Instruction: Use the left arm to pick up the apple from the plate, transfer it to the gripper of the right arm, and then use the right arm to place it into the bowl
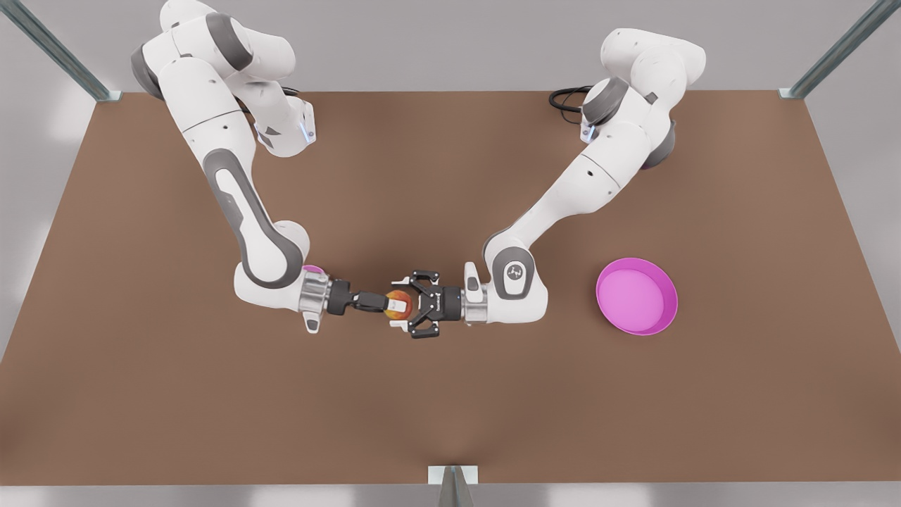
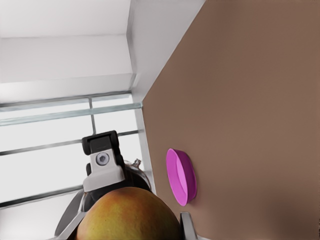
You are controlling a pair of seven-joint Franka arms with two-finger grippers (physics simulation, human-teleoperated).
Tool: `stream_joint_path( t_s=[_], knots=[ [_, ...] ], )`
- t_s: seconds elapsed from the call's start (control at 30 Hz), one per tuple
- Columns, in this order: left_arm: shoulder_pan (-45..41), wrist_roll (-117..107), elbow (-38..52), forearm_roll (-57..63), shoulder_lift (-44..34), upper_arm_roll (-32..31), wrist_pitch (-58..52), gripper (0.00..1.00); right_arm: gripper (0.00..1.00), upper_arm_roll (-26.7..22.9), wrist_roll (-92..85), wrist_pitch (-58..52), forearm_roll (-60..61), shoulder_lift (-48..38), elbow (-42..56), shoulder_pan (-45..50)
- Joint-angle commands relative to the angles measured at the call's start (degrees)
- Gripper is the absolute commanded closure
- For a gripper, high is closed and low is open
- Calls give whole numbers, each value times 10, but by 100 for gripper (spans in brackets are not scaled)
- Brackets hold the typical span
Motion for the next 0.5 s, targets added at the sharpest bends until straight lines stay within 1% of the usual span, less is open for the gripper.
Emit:
stream_joint_path(
  t_s=[0.0,0.1,0.17,0.23,0.27,0.3,0.33,0.37,0.4,0.43,0.47],
  knots=[
    [0,19,0,0,-2,0,-1,0,36,0,-10,-3,-5,-2,-2,-3],
    [5,3,0,1,-10,-1,-2,0,36,1,-10,-32,-27,-15,-25,-34],
    [9,-4,0,3,-14,0,-2,0,36,0,-10,-32,-28,-19,-35,-46],
    [10,-11,0,4,-17,1,-2,0,36,0,-10,-33,-54,-25,-47,-59],
    [24,-35,-3,26,-25,3,-4,0,36,1,-9,-33,-82,-32,-56,-68],
    [60,-111,-19,81,-38,5,-39,0,36,0,-7,-36,-119,-47,-76,-83],
    [104,-225,-45,180,-56,6,-77,0,36,1,-3,-78,-196,-47,-75,-113],
    [154,-391,-52,379,-92,5,-131,0,36,1,-1,-104,-266,-55,-76,-141],
    [203,-489,-51,484,-115,3,-206,0,36,0,7,-112,-330,-59,-79,-153],
    [250,-534,-50,599,-140,4,-285,0,36,0,16,-124,-386,-63,-84,-159],
    [281,-567,-48,674,-159,4,-339,0,36,-1,17,-126,-426,-67,-87,-164]
  ],
)
